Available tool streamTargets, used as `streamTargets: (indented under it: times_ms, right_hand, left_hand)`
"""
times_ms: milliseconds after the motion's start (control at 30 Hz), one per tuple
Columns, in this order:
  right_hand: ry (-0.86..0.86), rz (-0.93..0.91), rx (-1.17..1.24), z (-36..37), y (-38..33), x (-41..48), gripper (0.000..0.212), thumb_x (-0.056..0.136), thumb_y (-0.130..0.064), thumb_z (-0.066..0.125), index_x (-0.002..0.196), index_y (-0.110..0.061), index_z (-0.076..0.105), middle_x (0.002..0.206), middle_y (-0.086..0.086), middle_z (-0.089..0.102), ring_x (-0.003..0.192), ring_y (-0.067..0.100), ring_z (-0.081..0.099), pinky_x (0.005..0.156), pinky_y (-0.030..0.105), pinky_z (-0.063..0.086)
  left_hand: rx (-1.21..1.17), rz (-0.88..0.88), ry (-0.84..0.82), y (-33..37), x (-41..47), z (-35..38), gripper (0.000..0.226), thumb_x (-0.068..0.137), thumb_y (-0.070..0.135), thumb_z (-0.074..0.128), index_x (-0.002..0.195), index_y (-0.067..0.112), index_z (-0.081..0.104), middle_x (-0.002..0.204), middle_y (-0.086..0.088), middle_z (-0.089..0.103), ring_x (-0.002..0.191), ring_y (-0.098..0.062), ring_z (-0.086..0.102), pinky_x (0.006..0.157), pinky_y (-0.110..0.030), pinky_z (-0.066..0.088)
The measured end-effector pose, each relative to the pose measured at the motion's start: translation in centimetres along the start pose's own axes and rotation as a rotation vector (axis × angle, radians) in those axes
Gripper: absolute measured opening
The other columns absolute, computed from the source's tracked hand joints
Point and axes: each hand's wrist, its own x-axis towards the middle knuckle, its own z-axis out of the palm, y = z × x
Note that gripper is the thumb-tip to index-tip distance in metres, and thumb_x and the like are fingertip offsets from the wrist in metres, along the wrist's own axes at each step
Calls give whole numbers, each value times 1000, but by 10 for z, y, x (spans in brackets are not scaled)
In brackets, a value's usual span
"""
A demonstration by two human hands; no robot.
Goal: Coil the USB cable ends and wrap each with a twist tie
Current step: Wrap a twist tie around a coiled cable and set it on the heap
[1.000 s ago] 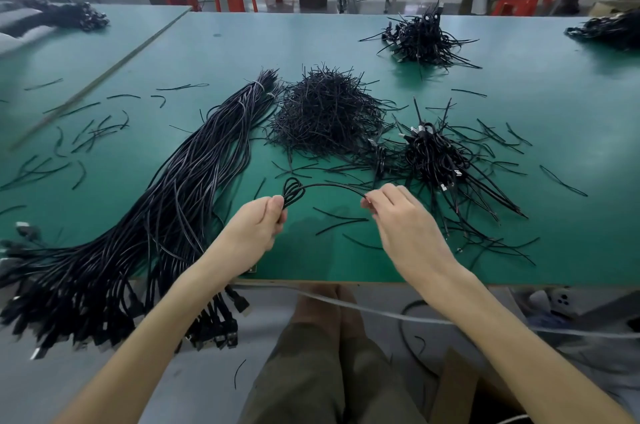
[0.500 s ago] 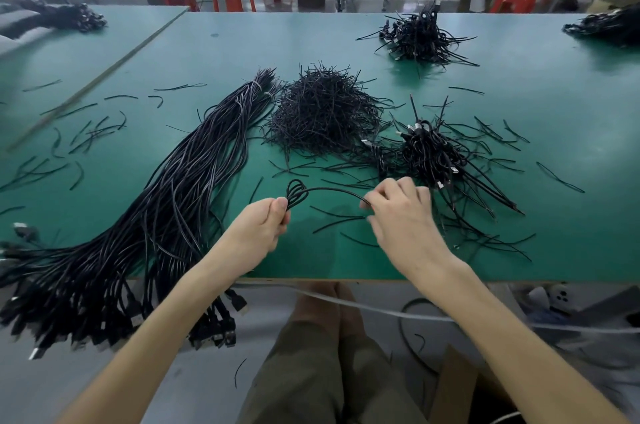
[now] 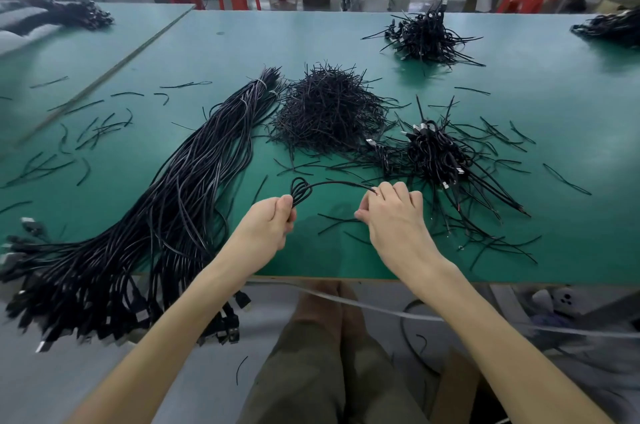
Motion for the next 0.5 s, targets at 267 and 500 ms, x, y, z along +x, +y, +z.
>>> streamTargets:
  times_ms: [267, 500]
  right_hand:
    - [-103, 73, 199, -3, -1, -4, 15, 100, -38, 59, 99, -24, 58, 101, -5, 44, 105, 18, 38, 86, 31, 20]
    - [-102, 87, 147, -4, -7, -2, 14, 108, -31, 43, 105, -19, 50, 102, -5, 46, 103, 19, 42, 86, 32, 23]
  left_hand:
    - [-13, -5, 38, -3, 1, 0, 39, 112, 30, 31, 83, 11, 49, 57, 6, 36, 37, -4, 26, 37, -15, 24]
    - [-37, 0, 20, -3, -3, 1, 39, 112, 30, 31, 85, 10, 50, 59, 4, 36, 38, -5, 26, 37, -16, 24]
